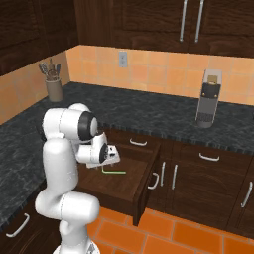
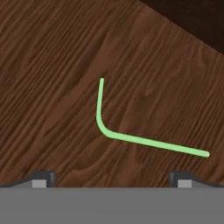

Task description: Take a straw from the drawer in front and place it inside the glass cup on the dining counter.

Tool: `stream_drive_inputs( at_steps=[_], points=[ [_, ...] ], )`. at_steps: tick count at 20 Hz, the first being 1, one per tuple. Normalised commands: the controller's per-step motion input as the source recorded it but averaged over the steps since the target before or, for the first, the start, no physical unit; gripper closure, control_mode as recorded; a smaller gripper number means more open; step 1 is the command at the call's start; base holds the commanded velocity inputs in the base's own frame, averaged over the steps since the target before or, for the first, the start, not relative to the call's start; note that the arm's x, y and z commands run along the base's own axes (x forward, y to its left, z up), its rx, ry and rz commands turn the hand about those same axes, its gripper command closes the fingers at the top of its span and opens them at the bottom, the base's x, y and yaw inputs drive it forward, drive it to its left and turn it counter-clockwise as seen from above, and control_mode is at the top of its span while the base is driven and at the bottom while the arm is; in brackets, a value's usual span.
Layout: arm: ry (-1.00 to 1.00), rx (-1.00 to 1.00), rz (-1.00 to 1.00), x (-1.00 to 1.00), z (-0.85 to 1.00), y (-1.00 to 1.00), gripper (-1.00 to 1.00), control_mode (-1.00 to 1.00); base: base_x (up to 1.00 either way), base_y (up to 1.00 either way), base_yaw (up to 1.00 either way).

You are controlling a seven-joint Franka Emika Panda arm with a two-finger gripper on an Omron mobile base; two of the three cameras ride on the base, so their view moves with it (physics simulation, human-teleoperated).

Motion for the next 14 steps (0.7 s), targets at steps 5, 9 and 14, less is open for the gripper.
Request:
stream_drive_inputs(
  at_steps=[5, 9, 14],
  points=[
    [0.03, -0.02, 0.04, 0.16, -0.34, 0.14, -1.0, -1.0, 0.0, 0.0, 0.0],
    [0.02, -0.02, 0.0, 0.2, -0.32, 0.02, -1.0, -1.0, 0.0, 0.0, 0.0],
    [0.03, 0.0, 0.0, 0.24, -0.33, 0.0, -1.0, -1.0, 0.0, 0.0, 0.0]
  ],
)
